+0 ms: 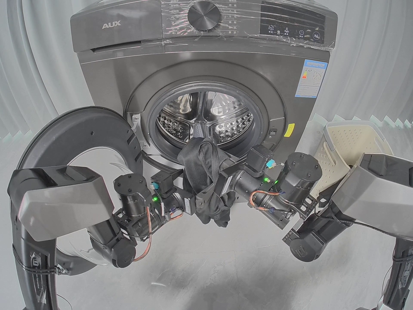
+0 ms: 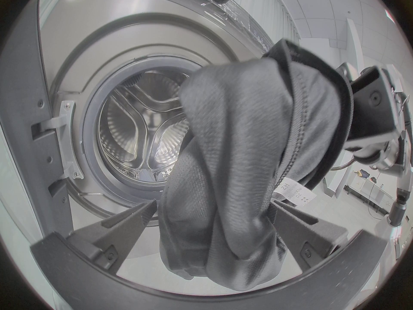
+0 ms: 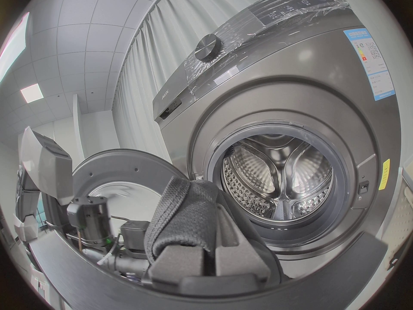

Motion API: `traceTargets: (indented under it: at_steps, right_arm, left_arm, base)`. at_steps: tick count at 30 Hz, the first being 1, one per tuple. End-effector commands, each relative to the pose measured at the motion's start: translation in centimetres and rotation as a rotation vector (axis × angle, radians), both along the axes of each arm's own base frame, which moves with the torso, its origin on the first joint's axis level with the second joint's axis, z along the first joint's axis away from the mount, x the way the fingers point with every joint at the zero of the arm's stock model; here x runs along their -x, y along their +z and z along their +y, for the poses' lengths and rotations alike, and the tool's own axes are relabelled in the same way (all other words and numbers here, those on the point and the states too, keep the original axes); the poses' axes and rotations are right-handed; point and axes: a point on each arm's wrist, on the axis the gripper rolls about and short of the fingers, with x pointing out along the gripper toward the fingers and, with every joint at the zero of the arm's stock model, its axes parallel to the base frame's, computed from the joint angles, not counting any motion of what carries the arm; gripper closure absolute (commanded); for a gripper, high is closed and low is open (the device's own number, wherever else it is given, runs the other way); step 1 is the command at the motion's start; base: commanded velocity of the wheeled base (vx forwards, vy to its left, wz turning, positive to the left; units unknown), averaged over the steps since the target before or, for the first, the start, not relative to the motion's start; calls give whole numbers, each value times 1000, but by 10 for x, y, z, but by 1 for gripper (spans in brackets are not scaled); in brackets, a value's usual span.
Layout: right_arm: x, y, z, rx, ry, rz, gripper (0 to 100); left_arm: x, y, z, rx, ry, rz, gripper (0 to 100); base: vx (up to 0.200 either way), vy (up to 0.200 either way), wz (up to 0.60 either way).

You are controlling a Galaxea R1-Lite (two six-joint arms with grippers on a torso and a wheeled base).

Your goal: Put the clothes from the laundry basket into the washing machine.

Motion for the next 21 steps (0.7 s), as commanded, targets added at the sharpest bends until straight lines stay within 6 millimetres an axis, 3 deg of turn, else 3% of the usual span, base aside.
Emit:
traceTargets:
  at_steps: [1,11,12,21]
  right_arm:
    - [6,4,-1,-3,10,0,100]
    - [12,7,-5,-7,30,-6,100]
    - [12,5,-5,-3,30,-2,100]
    - [14,4,-7,3,29,7,100]
  left_arm:
    - [-12,-17,-4,-8,7,14,0]
    - [-30,-21,-12,11,19,-17,0]
    - [-31,-22,-11,12,19,-18,100]
    - [-30,-18,-12,19,14,-30,100]
  base:
    - [0,0,0]
    - [0,0,0]
    - [0,0,0]
    - [0,0,0]
